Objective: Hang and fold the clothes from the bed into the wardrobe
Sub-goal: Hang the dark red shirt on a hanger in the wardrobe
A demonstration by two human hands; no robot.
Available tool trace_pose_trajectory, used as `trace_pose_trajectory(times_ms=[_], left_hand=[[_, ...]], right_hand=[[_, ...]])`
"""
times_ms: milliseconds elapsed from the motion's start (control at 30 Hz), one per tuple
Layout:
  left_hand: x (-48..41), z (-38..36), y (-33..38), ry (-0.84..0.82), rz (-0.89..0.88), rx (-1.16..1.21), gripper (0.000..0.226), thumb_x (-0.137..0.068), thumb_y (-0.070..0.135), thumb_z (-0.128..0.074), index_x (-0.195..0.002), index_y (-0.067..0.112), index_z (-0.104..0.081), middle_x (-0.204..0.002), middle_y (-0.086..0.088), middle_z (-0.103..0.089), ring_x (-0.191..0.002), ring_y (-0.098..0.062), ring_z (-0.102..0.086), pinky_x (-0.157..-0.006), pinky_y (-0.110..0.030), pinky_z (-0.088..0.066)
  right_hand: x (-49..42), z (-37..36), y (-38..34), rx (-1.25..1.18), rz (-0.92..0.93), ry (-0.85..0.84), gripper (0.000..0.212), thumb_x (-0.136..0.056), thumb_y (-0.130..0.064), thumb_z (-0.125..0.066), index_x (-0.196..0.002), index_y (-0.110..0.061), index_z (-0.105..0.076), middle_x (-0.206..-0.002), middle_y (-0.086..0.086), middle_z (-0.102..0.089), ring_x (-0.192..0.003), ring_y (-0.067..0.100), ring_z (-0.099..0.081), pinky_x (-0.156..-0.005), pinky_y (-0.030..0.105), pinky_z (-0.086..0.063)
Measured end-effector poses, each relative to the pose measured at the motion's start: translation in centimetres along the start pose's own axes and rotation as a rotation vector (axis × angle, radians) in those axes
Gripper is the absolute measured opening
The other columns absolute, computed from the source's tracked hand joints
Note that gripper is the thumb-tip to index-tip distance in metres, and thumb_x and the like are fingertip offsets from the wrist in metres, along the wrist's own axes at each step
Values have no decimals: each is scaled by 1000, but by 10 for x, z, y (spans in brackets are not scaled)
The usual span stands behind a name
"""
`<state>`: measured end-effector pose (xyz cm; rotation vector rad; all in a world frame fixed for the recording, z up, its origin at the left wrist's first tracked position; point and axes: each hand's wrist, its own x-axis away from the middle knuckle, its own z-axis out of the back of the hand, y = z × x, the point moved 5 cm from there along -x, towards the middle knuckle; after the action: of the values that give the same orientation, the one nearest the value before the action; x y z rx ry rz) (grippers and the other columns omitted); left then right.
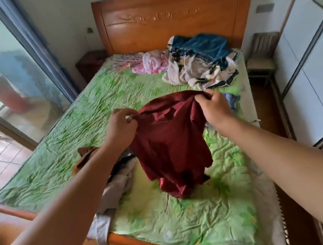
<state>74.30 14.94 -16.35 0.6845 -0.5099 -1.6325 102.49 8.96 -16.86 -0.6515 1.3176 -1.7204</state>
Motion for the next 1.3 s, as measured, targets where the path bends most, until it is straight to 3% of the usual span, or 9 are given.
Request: trace_pose_trajectory(times_ms=[200,300,400,500,767,867,1067,1167,1300], left_hand=[[33,-47,61,-273,-227,44,54,-87,29,-76,-137,28,-56,-136,3,-50,-121,-6,-47,-102,-21,-38],[42,-67,100,-401,-252,284,74,-86,30,-79,-149,29,-41,-139,11,-50,-125,6,-42,-85,5,-32],[40,-78,124,-464,-285,386,52,-87,19,-77,-135,27,-58,-128,13,-65,-117,9,-55,-93,-12,-42],[38,-82,137,-451,-251,460,15,-90,-1,-67,-103,7,-68,-98,-17,-71,-90,-17,-62,-85,-43,-50],[21,-52,137,-259,-129,656,24,-93,-9,-49,-84,12,-51,-70,-6,-64,-66,-21,-54,-65,-41,-42],[8,-27,123,-119,-71,669,28,-88,-7,-44,-81,18,-52,-59,6,-59,-52,-9,-51,-52,-30,-39],[-4,0,79,3,13,216,21,-84,8,-47,-84,26,-58,-72,-2,-56,-64,-21,-50,-54,-31,-39],[0,3,63,-124,77,188,33,-86,0,-46,-91,27,-64,-82,-5,-64,-66,-17,-55,-57,-29,-47],[12,-16,72,-440,6,272,43,-90,1,-58,-122,30,-58,-119,-8,-62,-97,-23,-62,-85,-40,-55]], right_hand=[[2,22,-37,62,87,-150,46,-88,-45,-68,-78,-1,-63,-60,1,-55,-56,15,-51,-58,34,-38],[8,25,-49,138,95,-343,43,-86,-49,-71,-83,-7,-66,-74,5,-64,-69,20,-60,-68,36,-44],[11,33,-55,157,94,-468,32,-84,-39,-78,-83,-11,-62,-74,4,-61,-68,17,-58,-68,34,-45],[9,47,-54,181,97,-496,33,-81,-39,-83,-85,-16,-59,-76,1,-62,-66,12,-59,-62,27,-46],[16,55,29,306,-51,-838,28,-75,2,-75,-85,-22,-68,-79,-10,-73,-80,9,-69,-73,25,-52],[12,57,58,485,-26,-808,18,-76,-4,-66,-75,-22,-65,-75,-3,-64,-74,15,-59,-67,31,-41],[-18,57,47,583,72,-580,10,-94,-17,-50,-92,-19,-59,-85,-1,-58,-85,21,-58,-65,33,-39],[-25,55,13,399,112,-475,17,-96,-15,-48,-102,-10,-63,-91,2,-61,-88,22,-58,-71,34,-40],[-22,46,-38,276,238,-491,14,-93,-20,-53,-79,-17,-58,-72,-6,-55,-70,13,-52,-66,32,-38]])
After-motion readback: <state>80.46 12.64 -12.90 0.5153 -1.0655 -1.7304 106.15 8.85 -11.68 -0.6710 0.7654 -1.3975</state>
